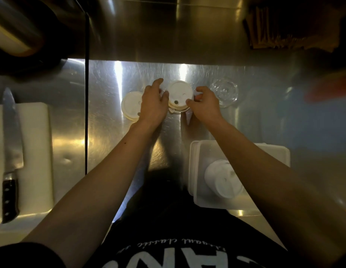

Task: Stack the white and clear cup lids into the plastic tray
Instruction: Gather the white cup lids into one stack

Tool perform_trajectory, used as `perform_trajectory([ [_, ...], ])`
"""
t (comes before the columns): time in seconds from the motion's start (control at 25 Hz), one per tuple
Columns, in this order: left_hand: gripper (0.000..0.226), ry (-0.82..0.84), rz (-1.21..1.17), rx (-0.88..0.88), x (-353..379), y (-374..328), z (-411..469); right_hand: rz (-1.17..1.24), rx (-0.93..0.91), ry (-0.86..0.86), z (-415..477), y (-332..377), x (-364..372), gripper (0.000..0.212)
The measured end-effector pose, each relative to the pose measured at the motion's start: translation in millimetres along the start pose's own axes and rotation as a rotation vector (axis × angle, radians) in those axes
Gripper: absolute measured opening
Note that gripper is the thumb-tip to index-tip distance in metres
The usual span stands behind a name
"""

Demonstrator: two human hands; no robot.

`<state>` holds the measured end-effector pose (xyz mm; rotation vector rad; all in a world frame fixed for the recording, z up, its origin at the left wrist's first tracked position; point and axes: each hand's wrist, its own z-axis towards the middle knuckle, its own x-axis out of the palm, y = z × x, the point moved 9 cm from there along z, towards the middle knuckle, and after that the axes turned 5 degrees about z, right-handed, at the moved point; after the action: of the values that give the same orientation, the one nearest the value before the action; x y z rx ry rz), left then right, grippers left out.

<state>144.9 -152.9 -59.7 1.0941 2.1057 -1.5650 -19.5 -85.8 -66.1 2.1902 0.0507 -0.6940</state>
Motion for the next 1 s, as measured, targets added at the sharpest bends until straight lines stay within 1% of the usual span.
perform_trajectory([
  [0.2, 0.033, -0.125, -0.06, 0.007, -30.7, 6.8, -17.4, 0.012, -0.096, -0.041, -13.5, 22.5, -3.9, 0.048],
  [0.4, 0.035, -0.22, -0.105, -0.025, -58.3, 34.5, -34.4, -0.027, -0.183, 0.015, -30.3, 46.7, 12.0, 0.045],
  [0.52, 0.037, -0.256, -0.135, -0.065, -69.2, 52.0, -43.3, -0.049, -0.196, 0.057, -35.3, 59.5, 30.0, 0.044],
  [0.68, 0.042, -0.282, -0.211, -0.145, -80.1, 79.5, -53.2, -0.135, -0.217, 0.134, -39.3, 75.7, 62.9, 0.047],
  [0.88, 0.045, -0.281, -0.28, -0.255, -81.3, 96.6, -59.9, -0.245, -0.216, 0.219, -38.6, 84.0, 87.6, 0.051],
  [1.0, 0.047, -0.259, -0.306, -0.267, -76.1, 103.5, -59.0, -0.282, -0.205, 0.26, -37.0, 84.8, 101.7, 0.052],
])
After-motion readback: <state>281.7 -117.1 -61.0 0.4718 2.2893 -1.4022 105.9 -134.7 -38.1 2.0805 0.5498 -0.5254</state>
